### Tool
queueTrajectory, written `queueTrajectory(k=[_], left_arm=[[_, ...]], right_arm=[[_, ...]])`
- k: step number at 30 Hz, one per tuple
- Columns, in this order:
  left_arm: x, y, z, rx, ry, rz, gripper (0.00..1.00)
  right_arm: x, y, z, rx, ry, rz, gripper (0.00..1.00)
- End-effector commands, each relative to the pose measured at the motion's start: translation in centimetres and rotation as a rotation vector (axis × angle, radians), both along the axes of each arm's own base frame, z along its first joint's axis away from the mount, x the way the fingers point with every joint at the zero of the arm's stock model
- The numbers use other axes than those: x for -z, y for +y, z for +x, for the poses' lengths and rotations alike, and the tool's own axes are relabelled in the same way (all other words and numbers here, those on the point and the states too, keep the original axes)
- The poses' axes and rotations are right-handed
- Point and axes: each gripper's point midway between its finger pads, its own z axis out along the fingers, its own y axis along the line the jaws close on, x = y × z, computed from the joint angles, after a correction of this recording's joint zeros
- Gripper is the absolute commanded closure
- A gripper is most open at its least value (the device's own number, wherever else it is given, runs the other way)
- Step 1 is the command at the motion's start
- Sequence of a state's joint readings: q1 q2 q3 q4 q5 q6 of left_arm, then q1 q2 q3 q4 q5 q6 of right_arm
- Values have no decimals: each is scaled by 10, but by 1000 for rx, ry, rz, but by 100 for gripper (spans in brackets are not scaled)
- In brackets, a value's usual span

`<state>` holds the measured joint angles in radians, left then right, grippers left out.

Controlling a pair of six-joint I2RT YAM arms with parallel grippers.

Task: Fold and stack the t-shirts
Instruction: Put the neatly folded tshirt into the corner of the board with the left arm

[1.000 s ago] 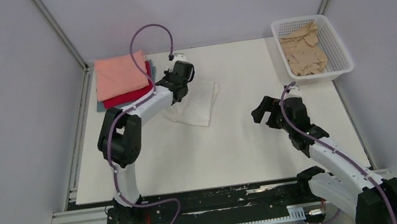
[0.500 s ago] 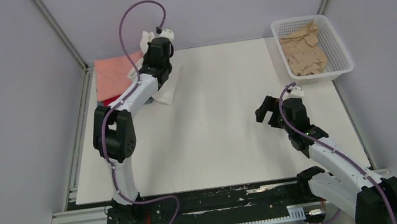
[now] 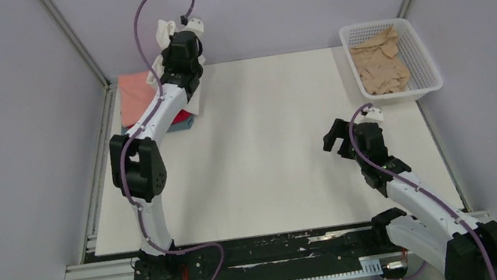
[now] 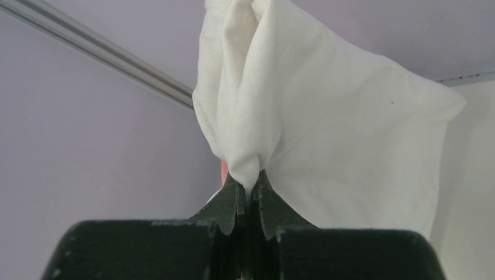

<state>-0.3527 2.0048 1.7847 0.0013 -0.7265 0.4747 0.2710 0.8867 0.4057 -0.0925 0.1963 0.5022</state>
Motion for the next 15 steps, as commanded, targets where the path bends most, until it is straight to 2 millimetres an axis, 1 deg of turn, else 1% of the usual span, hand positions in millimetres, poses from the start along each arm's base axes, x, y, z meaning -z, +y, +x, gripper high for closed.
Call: queueTrajectory(k=[1,2,5,8,12,13,14,15], left_arm=[[-97,25,-15,-38,-194,-110,100],[-95,26,-15,-42,-188,-125,100],[-103,37,-15,-64,-208,-141,100],[-99,39,-14,-50,-193,-159,100],[-86,46,-8,-47,-167,-174,100],[-84,50,-6,-55,-167,-183,100],[-77,51,-3,-60,-153,-183,100],[-75,58,-1,-74,-154,-193,100]], right_arm=[[-7,-7,7,28,-42,-21,0],[-6,-7,7,32,-39,-22,0],[-5,-7,8,33,-30,-24,0],[-4,-7,8,33,-26,-27,0],[-3,-8,8,35,-23,-29,0],[-2,-8,9,36,-21,-30,0],[-2,-8,8,35,-19,-32,0],[-2,-8,9,36,-18,-34,0]])
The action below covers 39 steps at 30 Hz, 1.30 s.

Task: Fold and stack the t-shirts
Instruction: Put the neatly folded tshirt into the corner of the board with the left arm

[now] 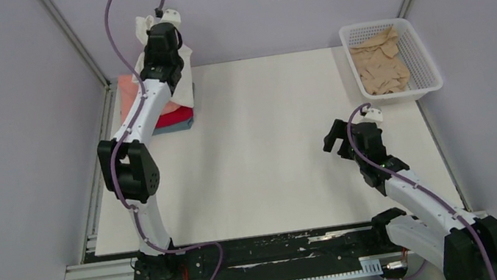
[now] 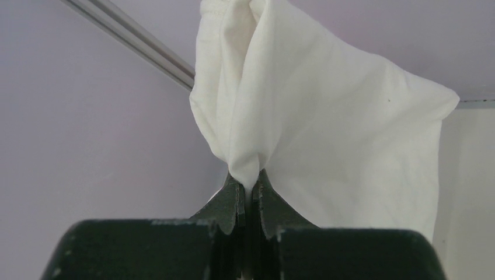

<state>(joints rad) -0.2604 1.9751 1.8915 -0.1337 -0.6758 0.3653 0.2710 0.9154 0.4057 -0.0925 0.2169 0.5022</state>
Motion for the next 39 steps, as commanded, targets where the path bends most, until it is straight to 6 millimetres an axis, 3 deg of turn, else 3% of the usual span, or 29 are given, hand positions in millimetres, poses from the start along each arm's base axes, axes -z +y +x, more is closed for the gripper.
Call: queueTrajectory(k=[1,8,18,24,30,32,34,35,37,39], left_arm=[[-32,15,2,-19,-92,-80,100],[3,45,25,-19,-48,-164,100],[82,88,57,-12,61,-222,100],[103,115,59,-64,86,-239,100],[112,128,55,-98,98,-263,96],[116,132,52,-110,108,-280,85],[117,134,49,-123,120,-290,48],[116,137,46,-138,121,-290,15],[105,139,42,-163,98,-301,2],[88,138,38,-173,61,-332,0]], right_arm=[[-8,-5,8,17,-40,-18,0],[-7,-6,9,20,-36,-25,0],[-9,-7,7,25,-43,-28,0],[-9,-9,7,31,-47,-32,0],[-8,-9,7,32,-41,-34,0],[-8,-8,7,29,-41,-32,0],[-9,-8,8,30,-42,-32,0],[-9,-8,8,30,-44,-32,0],[-10,-8,8,29,-44,-30,0],[-11,-7,8,28,-43,-27,0]])
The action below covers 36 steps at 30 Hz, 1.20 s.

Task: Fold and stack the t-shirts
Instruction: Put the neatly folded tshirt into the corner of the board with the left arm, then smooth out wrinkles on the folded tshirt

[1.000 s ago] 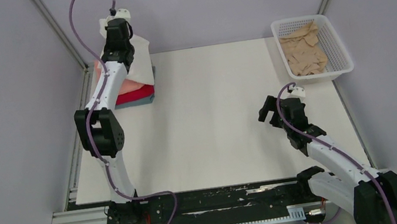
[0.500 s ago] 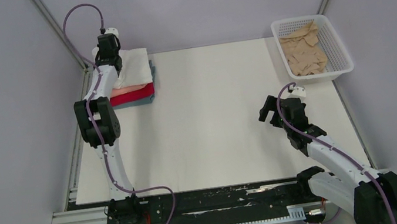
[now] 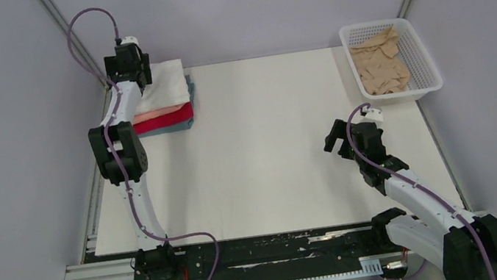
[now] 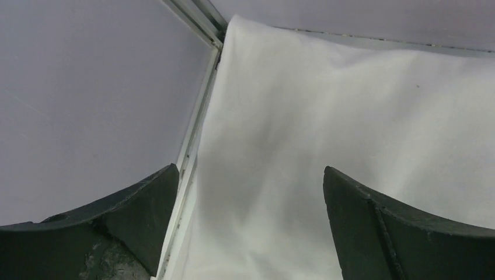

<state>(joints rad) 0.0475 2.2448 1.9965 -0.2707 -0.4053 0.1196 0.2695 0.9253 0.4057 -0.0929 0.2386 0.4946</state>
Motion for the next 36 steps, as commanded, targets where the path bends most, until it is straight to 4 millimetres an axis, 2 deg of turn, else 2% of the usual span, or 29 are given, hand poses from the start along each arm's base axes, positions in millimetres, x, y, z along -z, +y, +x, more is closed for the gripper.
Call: queueTrajectory(k=[1,3,5,6,7,10,11,12,13,14,15,16,17,19,20,21,22,23,24,25,26,27,28,29,36], left_arm=[[-65,6,-6,-83,-153,-74,0],[-92,-2,-14,-84,-215,-145,0],[-105,-16,-19,-54,-268,-243,0],[-98,-26,-21,-26,-261,-289,0],[-114,-41,-22,52,-294,-339,0],[-120,-64,-30,113,-315,-464,0],[-130,-72,-35,143,-324,-491,0],[-128,-75,-38,154,-319,-512,0],[-142,-82,-40,195,-349,-524,0],[-137,-84,-43,210,-343,-524,0],[-151,-86,-44,238,-388,-515,0],[-145,-84,-44,238,-385,-496,0],[-153,-80,-41,230,-426,-473,0],[-143,-72,-30,223,-428,-438,0],[-148,-70,-24,237,-436,-418,0],[-128,-69,-13,236,-398,-417,0],[-141,-67,-4,248,-420,-396,0],[-110,-66,7,245,-354,-407,0],[-120,-66,15,256,-366,-400,0],[-96,-63,26,253,-329,-413,0],[-103,-62,33,262,-344,-420,0],[-81,-59,42,266,-311,-444,0],[-88,-57,47,266,-332,-458,0],[-73,-51,52,246,-319,-479,0],[-52,-23,58,214,-366,-537,0]], right_arm=[[-14,-2,8,13,-51,-2,0],[-13,-3,8,19,-49,2,0],[-12,-3,9,30,-44,6,0],[-13,-2,10,27,-45,10,0],[-14,0,10,19,-45,15,0],[-18,4,10,1,-47,28,0],[-20,4,9,-2,-51,33,0],[-22,4,9,-1,-58,35,0],[-24,4,8,-3,-66,35,0],[-25,3,7,-3,-72,32,0],[-28,2,7,-3,-78,30,0],[-31,2,6,-2,-88,28,0],[-33,1,5,-1,-97,28,0],[-36,-1,4,11,-112,34,0],[-36,-1,4,19,-116,41,0],[-36,-2,3,27,-119,43,0],[-36,-3,3,34,-120,43,0],[-37,-4,4,39,-120,43,0],[-35,-5,4,45,-117,40,0],[-33,-6,4,52,-111,35,0],[-32,-8,4,59,-108,32,0],[-31,-8,5,60,-100,27,0],[-31,-8,6,61,-98,25,0],[-29,-8,6,60,-91,22,0],[-19,-6,10,62,-45,11,0]])
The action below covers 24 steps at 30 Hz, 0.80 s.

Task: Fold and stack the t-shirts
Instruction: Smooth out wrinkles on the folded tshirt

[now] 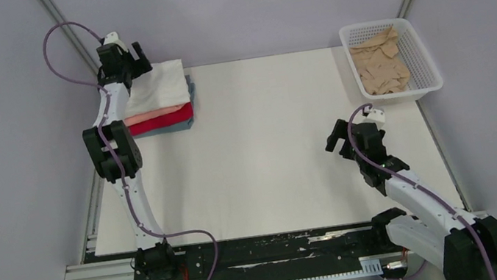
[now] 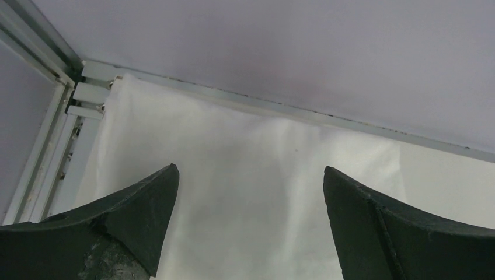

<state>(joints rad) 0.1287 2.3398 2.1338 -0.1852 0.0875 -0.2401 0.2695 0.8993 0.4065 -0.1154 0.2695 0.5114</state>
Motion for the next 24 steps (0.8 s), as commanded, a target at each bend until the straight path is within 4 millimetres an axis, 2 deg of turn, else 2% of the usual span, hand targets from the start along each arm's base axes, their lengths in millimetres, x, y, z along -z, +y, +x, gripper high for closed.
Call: queueTrajectory(k=[1,3,4,5,6,7,8,16,18,20,22,23,24], left_arm=[[-34,26,6,-34,-131,-39,0],[-23,36,9,-51,-126,-62,0],[-8,37,12,-45,-108,-81,0],[-8,40,14,-50,-114,-108,0],[6,40,17,-39,-97,-130,0],[5,44,19,-46,-102,-154,0],[17,45,20,-42,-85,-171,0],[44,51,27,-67,-61,-217,0],[43,52,27,-76,-58,-221,0],[34,51,28,-70,-65,-229,0],[12,48,29,-57,-96,-239,0],[-8,46,28,-43,-125,-241,0],[-19,44,27,-39,-141,-251,0]], right_arm=[[-13,0,13,23,-27,8,0],[-9,1,13,17,-12,7,0],[-8,1,14,17,-6,7,0],[-7,1,14,18,-3,7,0],[-7,1,15,20,1,4,0],[-6,1,15,19,3,-1,0],[-7,1,16,18,3,-5,0],[-6,-3,17,27,6,-27,0],[-5,-3,17,28,7,-27,0],[-7,-3,17,30,2,-28,0],[-8,-2,18,21,-1,-30,0],[-10,-2,18,15,-3,-29,0],[-12,-1,19,13,-8,-27,0]])
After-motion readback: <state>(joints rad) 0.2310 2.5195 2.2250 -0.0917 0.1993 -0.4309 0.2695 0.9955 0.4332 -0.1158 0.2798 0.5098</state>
